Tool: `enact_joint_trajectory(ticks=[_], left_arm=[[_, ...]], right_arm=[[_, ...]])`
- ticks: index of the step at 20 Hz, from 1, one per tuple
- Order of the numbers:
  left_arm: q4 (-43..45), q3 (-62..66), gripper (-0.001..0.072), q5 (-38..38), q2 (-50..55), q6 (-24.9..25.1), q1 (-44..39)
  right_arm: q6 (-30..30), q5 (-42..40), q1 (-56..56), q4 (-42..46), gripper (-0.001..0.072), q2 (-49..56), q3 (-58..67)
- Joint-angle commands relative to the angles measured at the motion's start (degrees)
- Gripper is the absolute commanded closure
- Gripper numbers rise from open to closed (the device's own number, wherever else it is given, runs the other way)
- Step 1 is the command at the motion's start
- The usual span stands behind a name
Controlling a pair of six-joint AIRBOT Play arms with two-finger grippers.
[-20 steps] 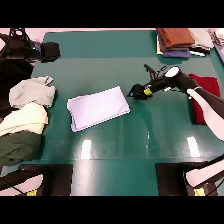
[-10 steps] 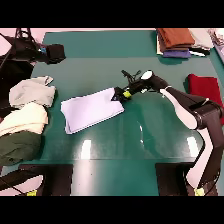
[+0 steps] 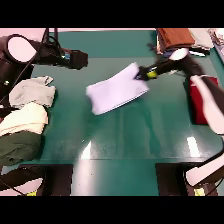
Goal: Fold the shirts.
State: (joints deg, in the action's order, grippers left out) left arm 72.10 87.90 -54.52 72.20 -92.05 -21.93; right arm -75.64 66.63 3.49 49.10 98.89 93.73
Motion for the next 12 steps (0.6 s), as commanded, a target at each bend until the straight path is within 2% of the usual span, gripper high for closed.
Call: enact_joint_trajectory(ticks=[1,5,7,10,12], left_arm=[[-0.15,0.02,0.0684,2.43,0.04,-0.04,-2.38],[-1.20,0.02,0.0684,4.81,0.04,-1.14,-2.73],[-1.51,0.02,0.0684,5.05,0.07,-1.22,-2.73],[-1.55,0.02,0.0684,5.14,0.07,-2.51,-2.73],[-1.57,0.02,0.0684,5.25,0.07,-2.60,-2.73]], right_arm=[[-3.65,-1.20,-14.38,8.72,0.0696,-8.37,-2.62],[-3.63,-7.30,-30.95,8.13,0.0697,-12.11,-3.72],[-3.34,-11.23,-36.68,3.74,0.0696,-12.20,-3.72],[-1.20,-16.81,-40.28,-1.84,0.0697,-12.17,-3.37],[-0.63,-19.04,-40.57,-1.46,0.0696,-12.17,-1.92]])
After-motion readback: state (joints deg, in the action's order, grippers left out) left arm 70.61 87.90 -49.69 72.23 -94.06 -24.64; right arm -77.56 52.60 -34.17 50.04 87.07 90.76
